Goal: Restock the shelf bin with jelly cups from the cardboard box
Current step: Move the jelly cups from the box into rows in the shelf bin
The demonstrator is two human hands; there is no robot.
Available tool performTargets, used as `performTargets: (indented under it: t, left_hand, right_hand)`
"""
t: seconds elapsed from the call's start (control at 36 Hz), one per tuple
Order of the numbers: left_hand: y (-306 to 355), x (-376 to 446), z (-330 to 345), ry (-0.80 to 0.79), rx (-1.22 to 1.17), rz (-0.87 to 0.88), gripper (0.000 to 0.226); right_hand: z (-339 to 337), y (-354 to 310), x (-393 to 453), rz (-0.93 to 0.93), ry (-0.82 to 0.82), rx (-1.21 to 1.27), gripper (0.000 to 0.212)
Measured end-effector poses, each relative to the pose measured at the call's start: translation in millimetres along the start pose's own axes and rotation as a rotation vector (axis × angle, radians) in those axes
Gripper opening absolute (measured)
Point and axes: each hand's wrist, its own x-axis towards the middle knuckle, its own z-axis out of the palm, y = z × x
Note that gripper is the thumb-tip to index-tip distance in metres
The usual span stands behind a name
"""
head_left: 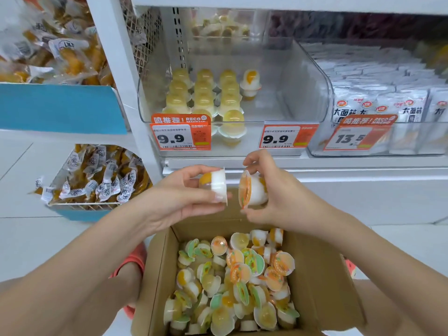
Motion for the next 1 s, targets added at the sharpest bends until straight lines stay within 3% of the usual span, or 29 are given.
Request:
performTargets:
  t: [0.17,0.47,0.61,0.75,0.81,0.92,1.0]
  left_hand:
    - [-1.8,3.7,5.8,0.003,0.038,0.030,0.050]
    - [-9.0,1.6,6.3,-0.019,-0.084,-0.046,0.045]
    - [-10.7,2.0,7.2,-0.031,-0.174,-0.085,0.063]
    - [-6.4,2.5,5.7,-0.116,-0.234,-0.087,0.101]
    - [-5.8,3.0,7.7,-0.100,-0.208,-0.077,0.092]
    - [-3.1,4.1,14.2,-0.035,-0.208,-0.087,0.049]
    - [-2.5,5.7,17.2,-0.014,-0.231,-0.115,0.056]
  right_hand:
    - [2.7,-6.9,9.8,-0.056,0.010,-0.007,0.055]
    - [4.0,-2.4,12.5,-0.019,-0.023,0.186,0.073]
    - [1.9,-2.6,10.1,-0.014,-0.013,0.235,0.070]
    - [-0.6,-5.0,8.9,-0.025,0.010,0.298,0.067]
    - [-0.5,-5.5,8.9,-0.034,0.009,0.311,0.066]
    - [-1.0,-4.0,9.1,-0.043,-0.021,0.340,0.070]
    - [-3.6,-2.7,10.7,-0.052,-0.042,0.343,0.069]
